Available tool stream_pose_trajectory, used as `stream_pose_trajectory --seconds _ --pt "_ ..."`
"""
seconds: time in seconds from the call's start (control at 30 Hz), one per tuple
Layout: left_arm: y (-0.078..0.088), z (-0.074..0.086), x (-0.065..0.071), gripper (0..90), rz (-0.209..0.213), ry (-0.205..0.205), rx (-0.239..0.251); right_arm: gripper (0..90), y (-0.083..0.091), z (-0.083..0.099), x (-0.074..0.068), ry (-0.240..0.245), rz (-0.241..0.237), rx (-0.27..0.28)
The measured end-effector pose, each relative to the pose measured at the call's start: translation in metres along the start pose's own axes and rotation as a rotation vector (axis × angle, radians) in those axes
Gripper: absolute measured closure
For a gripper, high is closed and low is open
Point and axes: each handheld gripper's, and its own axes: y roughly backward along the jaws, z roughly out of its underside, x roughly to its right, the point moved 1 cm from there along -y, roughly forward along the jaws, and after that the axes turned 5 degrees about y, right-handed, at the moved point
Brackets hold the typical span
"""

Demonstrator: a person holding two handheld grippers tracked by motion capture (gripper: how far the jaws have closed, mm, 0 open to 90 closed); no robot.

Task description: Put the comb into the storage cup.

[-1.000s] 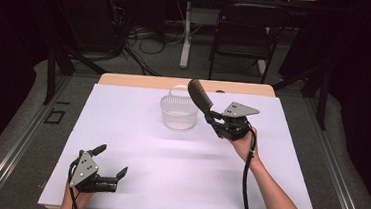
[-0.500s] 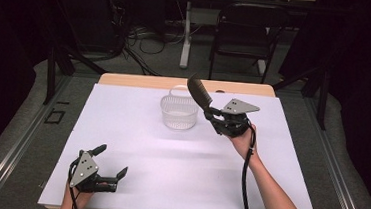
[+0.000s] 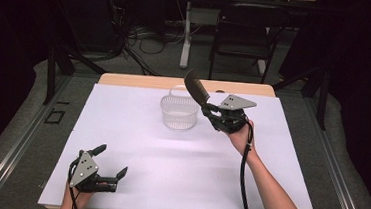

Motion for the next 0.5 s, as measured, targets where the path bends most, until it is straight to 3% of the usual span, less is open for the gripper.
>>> stream_pose_trajectory --seconds 0.5 --pt "0.0 0.0 0.0 1.1 -0.005 0.0 0.0 72.4 -0.009 -0.016 0.001 0.026 0.002 0.015"
